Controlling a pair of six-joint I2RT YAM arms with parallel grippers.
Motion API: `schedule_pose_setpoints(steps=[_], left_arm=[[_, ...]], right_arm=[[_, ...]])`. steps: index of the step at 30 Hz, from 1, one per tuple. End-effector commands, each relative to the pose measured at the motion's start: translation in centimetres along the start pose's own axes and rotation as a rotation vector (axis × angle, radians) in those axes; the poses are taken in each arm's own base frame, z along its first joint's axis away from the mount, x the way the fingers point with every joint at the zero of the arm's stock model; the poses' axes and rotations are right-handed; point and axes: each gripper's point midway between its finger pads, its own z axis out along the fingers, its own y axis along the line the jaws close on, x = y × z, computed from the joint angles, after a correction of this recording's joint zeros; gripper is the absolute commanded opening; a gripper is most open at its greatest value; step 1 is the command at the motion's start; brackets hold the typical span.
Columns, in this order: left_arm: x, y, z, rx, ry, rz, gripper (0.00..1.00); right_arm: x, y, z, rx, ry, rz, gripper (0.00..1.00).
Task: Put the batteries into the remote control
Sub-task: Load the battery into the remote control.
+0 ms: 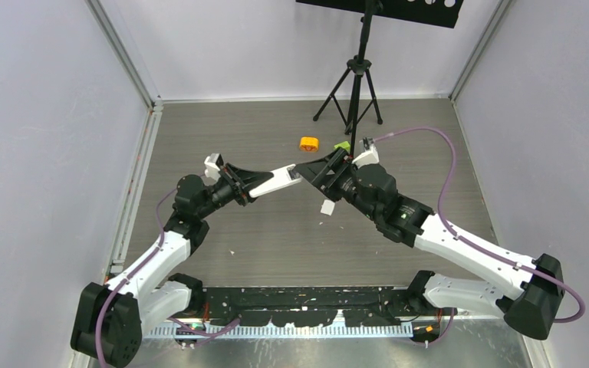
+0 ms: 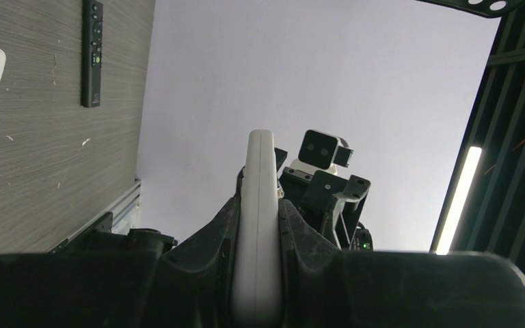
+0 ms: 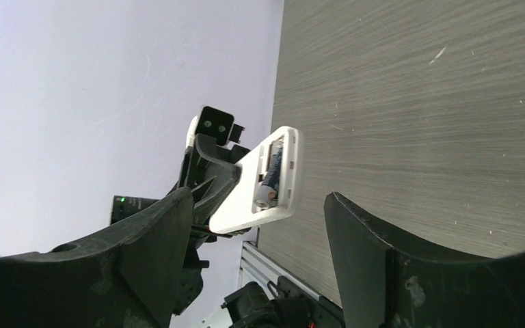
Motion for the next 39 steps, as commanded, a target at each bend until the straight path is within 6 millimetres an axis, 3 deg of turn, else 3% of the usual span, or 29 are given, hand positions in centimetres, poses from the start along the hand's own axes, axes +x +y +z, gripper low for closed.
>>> schedule_pose_setpoints(steps=[1, 27, 35, 39], left_arm=[[0.4, -2.4, -0.2, 0.066, 0.004, 0.03, 0.0], [1.0, -3.2, -0.5, 0.091, 0.031, 0.009, 0.0], [1.2, -3.2, -0.5, 0.097, 0.04, 0.02, 0.0], [1.3, -3.5, -0.6, 0.106, 0.046, 0.027, 0.0]], right_arm=[[-0.2, 0.9, 0.7, -0.006, -0.009, 0.082, 0.74], [1.1, -1.2, 3.6, -0.048, -0.026, 0.171, 0.48], [1.2, -1.3, 3.9, -0.073, -0.016, 0.178, 0.52], [0.7, -1.7, 3.7, -0.066, -0.034, 0.203, 0.43]])
